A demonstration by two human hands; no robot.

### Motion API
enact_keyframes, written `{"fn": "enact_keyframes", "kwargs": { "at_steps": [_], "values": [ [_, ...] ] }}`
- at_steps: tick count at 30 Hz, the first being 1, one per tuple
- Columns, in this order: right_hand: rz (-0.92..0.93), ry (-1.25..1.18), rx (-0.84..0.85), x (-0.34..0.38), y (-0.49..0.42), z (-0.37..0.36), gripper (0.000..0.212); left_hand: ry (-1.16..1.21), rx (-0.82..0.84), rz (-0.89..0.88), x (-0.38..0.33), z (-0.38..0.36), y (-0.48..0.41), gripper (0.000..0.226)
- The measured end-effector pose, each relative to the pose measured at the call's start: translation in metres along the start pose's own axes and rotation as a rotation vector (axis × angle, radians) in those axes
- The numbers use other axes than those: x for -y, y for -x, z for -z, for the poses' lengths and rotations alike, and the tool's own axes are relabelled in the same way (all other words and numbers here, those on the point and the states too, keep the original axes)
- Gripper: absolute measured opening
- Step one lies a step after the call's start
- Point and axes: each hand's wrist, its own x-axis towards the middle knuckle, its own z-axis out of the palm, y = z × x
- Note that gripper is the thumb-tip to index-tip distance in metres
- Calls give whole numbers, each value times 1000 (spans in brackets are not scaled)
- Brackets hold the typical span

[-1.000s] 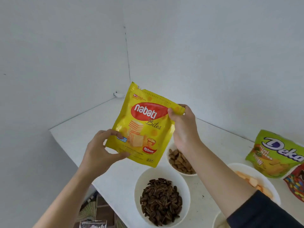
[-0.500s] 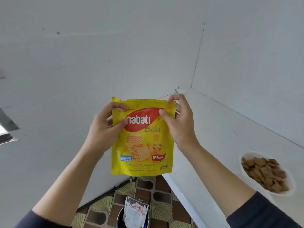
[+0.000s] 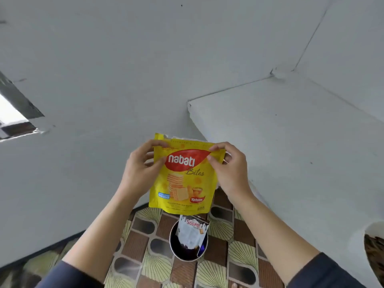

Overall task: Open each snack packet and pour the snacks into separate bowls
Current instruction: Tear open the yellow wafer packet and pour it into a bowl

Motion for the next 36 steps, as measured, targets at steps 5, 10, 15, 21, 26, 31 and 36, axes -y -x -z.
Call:
{"fn": "enact_keyframes", "kwargs": {
  "at_steps": [5, 10, 15, 21, 26, 31, 36],
  "values": [
    [-63, 95, 60, -85, -1, -29, 28, 44, 1, 155, 84, -7, -16, 25],
    [-163, 154, 74, -181, 14, -50, 27, -18, 52, 303, 188, -30, -22, 24],
    [-239, 167, 68, -270, 35, -61, 30, -33, 91, 417, 273, -55, -13, 19],
    [-343, 161, 123, -350, 56, -73, 22, -75, 147, 546, 344, -77, -5, 18],
    [-468, 252, 246, -408, 65, -81, 12, -132, 257, 688, 401, -90, -8, 19],
    [-569, 321, 312, -414, 62, -75, 17, -217, 385, 768, 411, -93, -17, 27],
    [-536, 270, 342, -361, 35, -67, 18, -231, 316, 693, 364, -79, -33, 19]
  ]
}}
